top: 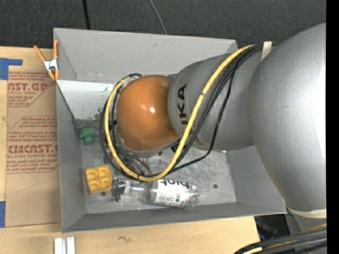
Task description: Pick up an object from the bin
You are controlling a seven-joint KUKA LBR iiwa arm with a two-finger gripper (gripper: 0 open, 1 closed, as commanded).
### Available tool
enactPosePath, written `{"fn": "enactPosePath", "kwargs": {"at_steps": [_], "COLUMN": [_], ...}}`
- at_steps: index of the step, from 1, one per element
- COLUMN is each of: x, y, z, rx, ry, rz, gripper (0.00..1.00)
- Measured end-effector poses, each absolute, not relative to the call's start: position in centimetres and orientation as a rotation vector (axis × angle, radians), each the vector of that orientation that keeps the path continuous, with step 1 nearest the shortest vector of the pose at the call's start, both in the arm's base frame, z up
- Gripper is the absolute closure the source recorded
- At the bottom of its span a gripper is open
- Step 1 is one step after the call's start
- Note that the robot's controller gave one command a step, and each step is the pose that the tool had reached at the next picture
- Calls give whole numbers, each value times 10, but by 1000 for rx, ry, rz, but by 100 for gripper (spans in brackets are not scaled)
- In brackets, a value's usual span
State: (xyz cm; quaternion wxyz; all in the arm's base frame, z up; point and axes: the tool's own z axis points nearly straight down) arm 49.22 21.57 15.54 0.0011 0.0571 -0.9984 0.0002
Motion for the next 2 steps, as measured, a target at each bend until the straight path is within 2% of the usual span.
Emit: {"fn": "enactPosePath", "kwargs": {"at_steps": [1, 2], "x": [507, 503], "y": [225, 243], "z": [116, 75], "rx": [502, 209], "ry": [-3110, -3136], "rz": [-2, -1], "gripper": [0, 100]}}
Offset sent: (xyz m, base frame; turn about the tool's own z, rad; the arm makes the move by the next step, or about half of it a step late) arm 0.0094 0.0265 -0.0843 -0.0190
